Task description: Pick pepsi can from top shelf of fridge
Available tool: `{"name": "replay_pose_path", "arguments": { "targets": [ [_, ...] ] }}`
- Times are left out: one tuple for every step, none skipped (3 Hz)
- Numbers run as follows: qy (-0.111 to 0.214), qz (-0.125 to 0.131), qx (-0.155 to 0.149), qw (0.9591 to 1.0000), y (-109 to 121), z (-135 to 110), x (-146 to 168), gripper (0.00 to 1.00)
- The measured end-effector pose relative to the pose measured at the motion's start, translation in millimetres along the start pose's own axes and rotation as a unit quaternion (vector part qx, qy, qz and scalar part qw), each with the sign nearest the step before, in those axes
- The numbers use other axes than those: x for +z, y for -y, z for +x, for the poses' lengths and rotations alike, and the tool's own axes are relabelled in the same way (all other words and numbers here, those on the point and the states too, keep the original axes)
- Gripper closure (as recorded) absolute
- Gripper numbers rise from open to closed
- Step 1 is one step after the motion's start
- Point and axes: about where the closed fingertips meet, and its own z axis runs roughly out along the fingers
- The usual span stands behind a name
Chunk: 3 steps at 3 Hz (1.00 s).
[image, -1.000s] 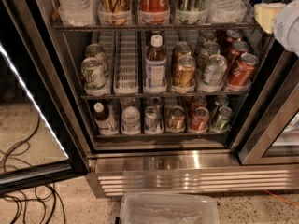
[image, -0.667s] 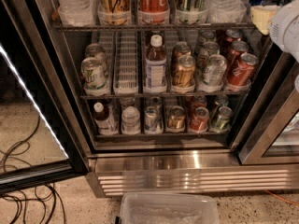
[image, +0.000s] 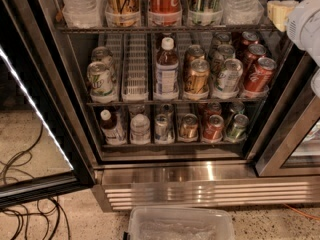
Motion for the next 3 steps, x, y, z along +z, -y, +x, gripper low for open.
{"name": "replay_pose_path", "arguments": {
  "targets": [
    [0.012,0.007,-0.002,0.9999,4.2,-6.1,5.7,0.31],
    [0.017,0.008,0.001,0.9998,4.0,-5.1,11.2,0.31],
    [0.018,-0.002,0.031,0.9994,2.1,3.4,20.9,0.31]
  ]
}}
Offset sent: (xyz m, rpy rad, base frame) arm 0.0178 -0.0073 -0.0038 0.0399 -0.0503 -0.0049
